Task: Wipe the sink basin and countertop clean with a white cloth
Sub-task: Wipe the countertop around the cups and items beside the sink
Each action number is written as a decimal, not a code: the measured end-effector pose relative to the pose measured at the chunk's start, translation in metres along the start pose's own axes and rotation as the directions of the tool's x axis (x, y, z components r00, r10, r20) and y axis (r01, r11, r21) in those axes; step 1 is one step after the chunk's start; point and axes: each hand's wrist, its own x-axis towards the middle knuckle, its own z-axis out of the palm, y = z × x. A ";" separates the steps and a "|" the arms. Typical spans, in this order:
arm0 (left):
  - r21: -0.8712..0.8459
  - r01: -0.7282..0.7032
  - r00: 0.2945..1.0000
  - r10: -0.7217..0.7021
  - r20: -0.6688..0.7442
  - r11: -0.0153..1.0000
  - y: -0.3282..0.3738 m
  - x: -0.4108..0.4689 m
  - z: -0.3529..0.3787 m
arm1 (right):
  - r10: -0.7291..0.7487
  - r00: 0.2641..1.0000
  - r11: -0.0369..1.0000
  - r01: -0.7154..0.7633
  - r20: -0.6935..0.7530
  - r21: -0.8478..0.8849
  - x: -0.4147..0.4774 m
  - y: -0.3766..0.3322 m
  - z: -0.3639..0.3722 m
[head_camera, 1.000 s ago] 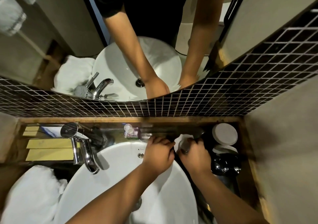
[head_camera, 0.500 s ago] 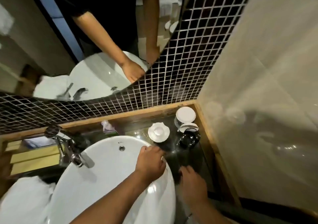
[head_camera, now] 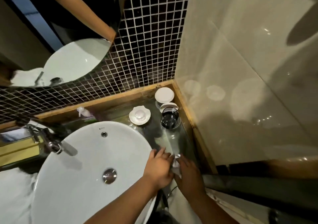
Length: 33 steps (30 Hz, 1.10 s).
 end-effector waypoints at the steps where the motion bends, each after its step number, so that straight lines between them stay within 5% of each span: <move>1: 0.009 0.011 1.000 -0.011 0.010 1.000 0.001 0.001 0.002 | -0.022 1.000 0.999 0.022 0.000 0.026 0.002 -0.001 0.000; 11: 0.007 0.103 0.991 -0.102 -0.088 0.995 -0.029 -0.003 -0.017 | -0.279 0.947 0.926 0.309 0.160 -0.215 0.034 -0.022 -0.025; 16: -0.004 0.278 0.957 -0.277 -0.087 0.961 -0.073 -0.010 -0.056 | -0.197 0.980 0.980 0.197 0.031 -0.022 0.079 -0.070 -0.061; 22: -0.051 0.391 0.913 -0.394 -0.100 0.919 -0.126 -0.006 -0.089 | -0.259 0.966 0.964 0.258 0.011 0.062 0.147 -0.142 -0.083; 33: -0.131 0.399 0.903 -0.414 -0.118 0.908 -0.167 0.027 -0.094 | -0.231 0.973 0.973 0.230 0.026 0.034 0.217 -0.179 -0.063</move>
